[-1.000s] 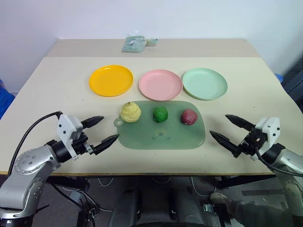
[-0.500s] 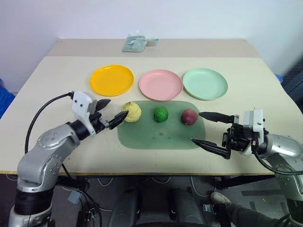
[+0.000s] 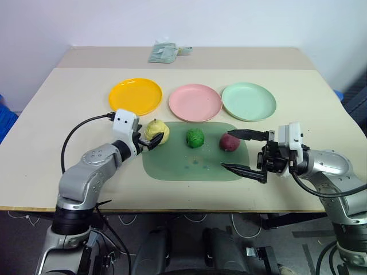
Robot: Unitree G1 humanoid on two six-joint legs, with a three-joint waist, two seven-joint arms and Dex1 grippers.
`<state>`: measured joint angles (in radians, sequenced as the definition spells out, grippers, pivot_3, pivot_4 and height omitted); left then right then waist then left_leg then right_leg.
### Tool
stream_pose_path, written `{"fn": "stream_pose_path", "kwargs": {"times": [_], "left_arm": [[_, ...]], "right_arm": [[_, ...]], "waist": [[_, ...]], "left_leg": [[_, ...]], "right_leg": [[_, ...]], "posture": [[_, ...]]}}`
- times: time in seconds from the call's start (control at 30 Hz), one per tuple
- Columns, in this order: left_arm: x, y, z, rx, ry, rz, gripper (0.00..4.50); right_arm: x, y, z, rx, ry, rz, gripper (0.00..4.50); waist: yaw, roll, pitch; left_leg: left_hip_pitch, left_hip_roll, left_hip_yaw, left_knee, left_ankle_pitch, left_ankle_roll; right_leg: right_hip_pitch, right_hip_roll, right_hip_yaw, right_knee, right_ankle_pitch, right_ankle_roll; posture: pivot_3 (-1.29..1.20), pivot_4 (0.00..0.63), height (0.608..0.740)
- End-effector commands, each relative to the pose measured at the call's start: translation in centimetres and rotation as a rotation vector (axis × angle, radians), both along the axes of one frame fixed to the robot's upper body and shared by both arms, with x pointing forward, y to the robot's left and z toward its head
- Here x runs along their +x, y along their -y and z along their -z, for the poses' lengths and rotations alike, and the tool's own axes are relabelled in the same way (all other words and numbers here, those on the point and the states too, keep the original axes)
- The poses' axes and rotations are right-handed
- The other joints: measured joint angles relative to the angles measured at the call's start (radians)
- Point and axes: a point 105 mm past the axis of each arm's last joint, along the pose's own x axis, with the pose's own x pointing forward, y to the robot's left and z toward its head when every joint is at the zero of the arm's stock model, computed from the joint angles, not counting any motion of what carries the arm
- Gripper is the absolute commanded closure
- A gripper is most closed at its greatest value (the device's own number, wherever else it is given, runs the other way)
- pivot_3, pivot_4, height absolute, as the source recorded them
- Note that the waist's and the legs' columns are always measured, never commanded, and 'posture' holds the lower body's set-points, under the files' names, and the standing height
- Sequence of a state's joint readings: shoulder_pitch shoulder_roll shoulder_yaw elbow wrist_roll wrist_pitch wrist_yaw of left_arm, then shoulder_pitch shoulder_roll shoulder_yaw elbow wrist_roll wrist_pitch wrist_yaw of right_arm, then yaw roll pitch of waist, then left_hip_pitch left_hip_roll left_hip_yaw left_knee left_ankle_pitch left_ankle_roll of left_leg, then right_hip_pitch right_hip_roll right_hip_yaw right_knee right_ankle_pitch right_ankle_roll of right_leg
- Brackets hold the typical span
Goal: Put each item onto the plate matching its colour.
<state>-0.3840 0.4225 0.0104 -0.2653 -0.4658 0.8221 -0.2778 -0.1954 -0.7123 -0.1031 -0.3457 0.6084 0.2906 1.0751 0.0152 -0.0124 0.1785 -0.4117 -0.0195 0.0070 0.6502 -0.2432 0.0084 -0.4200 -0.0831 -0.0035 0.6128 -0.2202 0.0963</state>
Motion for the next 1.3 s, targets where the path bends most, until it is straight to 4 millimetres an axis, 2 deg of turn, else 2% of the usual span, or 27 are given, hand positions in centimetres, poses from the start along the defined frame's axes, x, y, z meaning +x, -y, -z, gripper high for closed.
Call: {"fn": "stream_pose_path", "kwargs": {"times": [0.03,0.23,0.37,0.47,0.53,0.6,0.7,0.83,1.0,1.2,1.27,1.3], "left_arm": [[0.7,1.3,-0.8,0.005,0.043,0.024,0.00],[1.6,1.8,0.1,0.003,0.032,0.010,0.00],[1.8,1.7,-0.3,0.016,0.064,-0.009,1.05],[2.0,1.4,-0.8,0.012,0.095,-0.039,1.05],[2.4,1.0,-1.8,-0.008,0.138,-0.068,1.05],[3.4,-0.2,-3.7,-0.065,0.184,-0.156,1.05],[6.1,-3.0,-6.7,-0.156,0.230,-0.297,1.05],[9.8,-5.4,-8.8,-0.163,0.270,-0.409,1.05],[12.7,-7.6,-8.3,-0.178,0.251,-0.555,1.05],[13.6,-7.1,-6.8,-0.214,0.207,-0.580,1.05],[13.6,-7.1,-6.0,-0.196,0.191,-0.579,0.05],[13.6,-7.2,-5.7,-0.193,0.191,-0.579,0.01]], "right_arm": [[0.1,0.0,-0.8,0.013,0.036,0.005,0.13],[-0.1,0.2,-0.5,0.013,0.042,0.025,0.13],[-0.1,0.2,-0.5,0.017,0.049,0.033,0.05],[-0.1,0.4,-0.5,0.018,0.053,0.039,0.05],[0.1,0.5,-0.5,0.018,0.057,0.046,0.05],[0.3,0.4,-0.5,0.021,0.062,0.049,0.05],[0.7,0.0,-0.7,0.038,0.078,0.050,0.05],[1.4,-0.6,-0.9,0.055,0.102,0.049,0.05],[2.1,-0.7,-1.2,0.079,0.118,0.057,0.05],[2.5,-1.4,-1.2,0.068,0.145,0.067,0.05],[2.7,-1.8,-1.3,0.071,0.153,0.068,0.05],[2.9,-2.1,-1.5,0.074,0.156,0.072,0.05]], "waist": [[0.000,0.000,0.000],[-0.002,0.000,0.000],[-0.001,0.000,0.000],[0.000,0.000,0.000],[0.000,0.000,0.000],[0.001,0.000,0.000],[0.000,-0.003,0.002],[-0.002,-0.004,0.002],[-0.001,-0.005,0.003],[-0.001,-0.011,0.006],[-0.002,-0.011,0.006],[-0.002,-0.011,0.007]], "left_leg": [[0.000,0.000,0.000,0.000,0.000,0.000],[0.000,0.000,0.000,0.000,0.000,0.000],[0.000,0.000,0.000,0.000,0.000,0.000],[0.000,0.000,0.000,0.000,0.000,0.000],[0.000,0.000,0.000,0.000,0.000,0.000],[0.000,0.000,0.000,0.000,0.000,0.000],[0.000,0.000,-0.001,0.002,0.000,0.000],[0.000,-0.001,-0.001,0.001,0.000,0.000],[0.000,-0.002,-0.001,0.000,0.000,0.000],[-0.001,-0.002,-0.001,0.001,0.000,0.000],[-0.001,-0.002,-0.001,0.001,0.000,0.000],[-0.001,-0.002,-0.001,0.001,0.000,0.000]], "right_leg": [[0.000,0.000,0.000,0.000,0.000,0.000],[0.000,0.000,0.000,0.000,0.000,0.000],[0.000,0.000,0.000,0.000,0.000,0.000],[0.000,-0.001,0.000,0.000,0.000,0.000],[0.000,-0.001,0.000,0.000,0.000,0.000],[0.000,-0.001,0.000,0.000,0.000,0.000],[0.000,0.000,0.000,0.001,0.000,0.000],[0.000,0.001,-0.001,0.001,0.002,0.004],[0.000,0.000,-0.001,0.001,0.006,0.010],[0.000,0.000,-0.001,0.001,0.006,0.011],[0.000,0.000,-0.001,0.001,0.007,0.011],[0.000,0.000,-0.001,0.001,0.007,0.011]], "posture": [[0.00,0.150,0.740],[0.00,0.150,0.740],[0.00,0.150,0.740],[0.00,0.150,0.740],[0.00,0.150,0.740],[0.00,0.150,0.740],[0.00,0.150,0.740],[0.00,0.150,0.740],[0.00,0.150,0.740],[0.00,0.150,0.740],[0.00,0.150,0.740],[0.00,0.150,0.740]]}}
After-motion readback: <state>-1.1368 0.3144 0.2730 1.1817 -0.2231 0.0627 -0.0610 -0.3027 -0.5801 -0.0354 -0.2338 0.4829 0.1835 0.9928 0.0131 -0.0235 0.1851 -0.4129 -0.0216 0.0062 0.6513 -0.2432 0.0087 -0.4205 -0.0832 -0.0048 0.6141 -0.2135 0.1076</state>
